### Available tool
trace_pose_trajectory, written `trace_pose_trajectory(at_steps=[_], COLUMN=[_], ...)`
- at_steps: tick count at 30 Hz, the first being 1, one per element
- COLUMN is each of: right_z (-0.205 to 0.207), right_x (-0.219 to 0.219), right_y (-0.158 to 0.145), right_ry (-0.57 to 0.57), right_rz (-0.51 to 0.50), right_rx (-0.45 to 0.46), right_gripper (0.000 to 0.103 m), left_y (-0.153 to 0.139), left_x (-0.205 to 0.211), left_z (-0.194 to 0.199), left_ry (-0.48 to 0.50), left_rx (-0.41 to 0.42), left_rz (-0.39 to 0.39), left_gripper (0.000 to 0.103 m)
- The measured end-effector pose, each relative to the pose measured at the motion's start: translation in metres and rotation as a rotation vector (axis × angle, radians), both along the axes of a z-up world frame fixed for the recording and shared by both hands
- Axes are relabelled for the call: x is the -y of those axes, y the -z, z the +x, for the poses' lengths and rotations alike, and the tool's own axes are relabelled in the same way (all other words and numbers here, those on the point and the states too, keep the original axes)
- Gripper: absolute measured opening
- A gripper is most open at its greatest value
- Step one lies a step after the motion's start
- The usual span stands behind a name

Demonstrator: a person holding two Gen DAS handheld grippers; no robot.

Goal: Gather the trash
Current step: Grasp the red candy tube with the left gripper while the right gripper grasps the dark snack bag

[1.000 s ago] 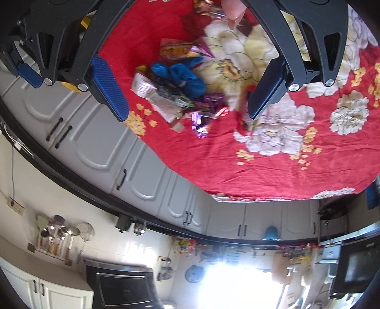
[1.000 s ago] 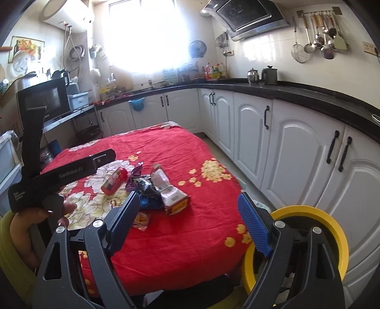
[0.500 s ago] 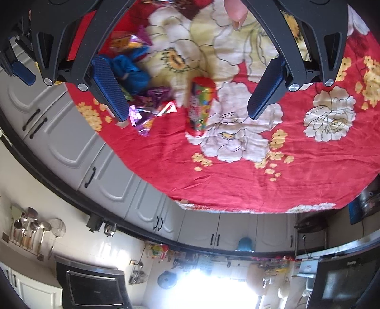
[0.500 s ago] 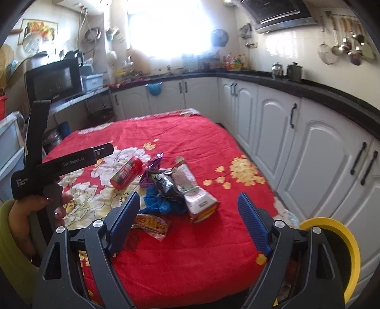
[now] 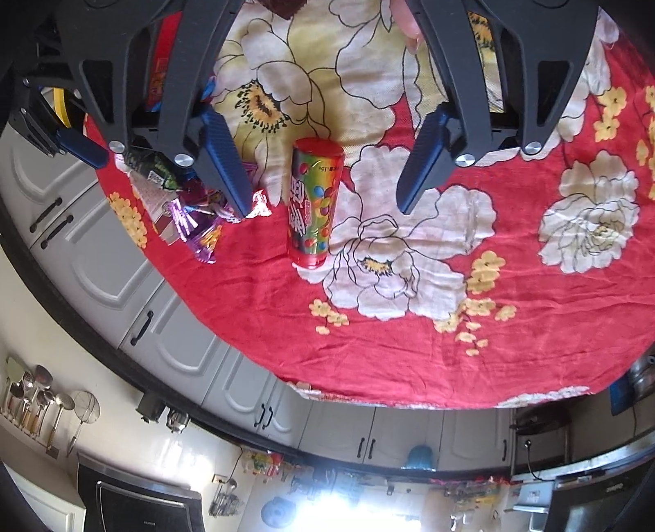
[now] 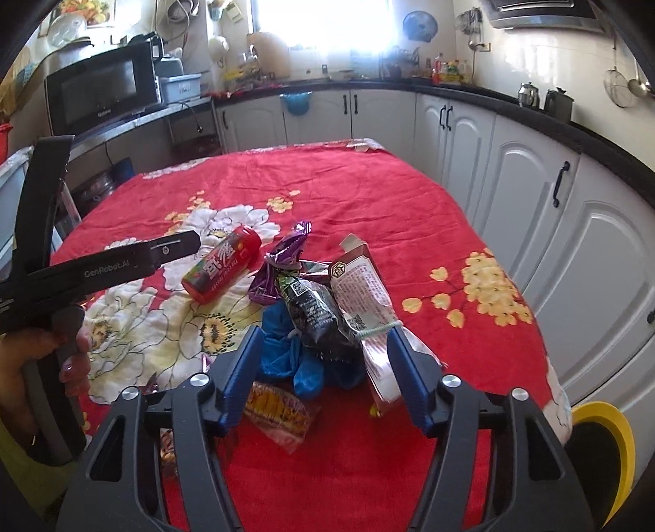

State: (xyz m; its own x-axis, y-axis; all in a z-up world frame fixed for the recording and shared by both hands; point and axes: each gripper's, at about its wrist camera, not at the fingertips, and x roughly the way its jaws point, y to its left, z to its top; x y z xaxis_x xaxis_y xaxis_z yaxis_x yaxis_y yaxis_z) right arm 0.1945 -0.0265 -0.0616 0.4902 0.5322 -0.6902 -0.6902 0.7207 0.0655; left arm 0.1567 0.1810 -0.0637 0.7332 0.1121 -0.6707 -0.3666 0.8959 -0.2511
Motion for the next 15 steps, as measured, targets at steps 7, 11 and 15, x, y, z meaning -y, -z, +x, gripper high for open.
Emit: trace_pose_trajectory(at_steps=[7,11,15], right_z=[0.013,0.016,0.015], right_x=[-0.011,-0.015,-0.01], right_y=[0.01,0.016,0.016], right_ry=[-0.013,-0.021,-0.015], right_rz=[-0.021,-0.02,0.015], right_rx=[-0.019,-0.042,-0.064], right_gripper=[0.042,0.034,0.024], left_y=[0.013,0.017,0.023], left_x=[-0.005,-0.006,-0.007], left_z=[0.012,0.017,0.021], left_ry=[0.019,0.023,0.029], left_rx=[-0.031,-0.038,-0.048], left_rz=[-0.041,-0.06,-0.072], left_gripper=[0.051,0.049,0.046])
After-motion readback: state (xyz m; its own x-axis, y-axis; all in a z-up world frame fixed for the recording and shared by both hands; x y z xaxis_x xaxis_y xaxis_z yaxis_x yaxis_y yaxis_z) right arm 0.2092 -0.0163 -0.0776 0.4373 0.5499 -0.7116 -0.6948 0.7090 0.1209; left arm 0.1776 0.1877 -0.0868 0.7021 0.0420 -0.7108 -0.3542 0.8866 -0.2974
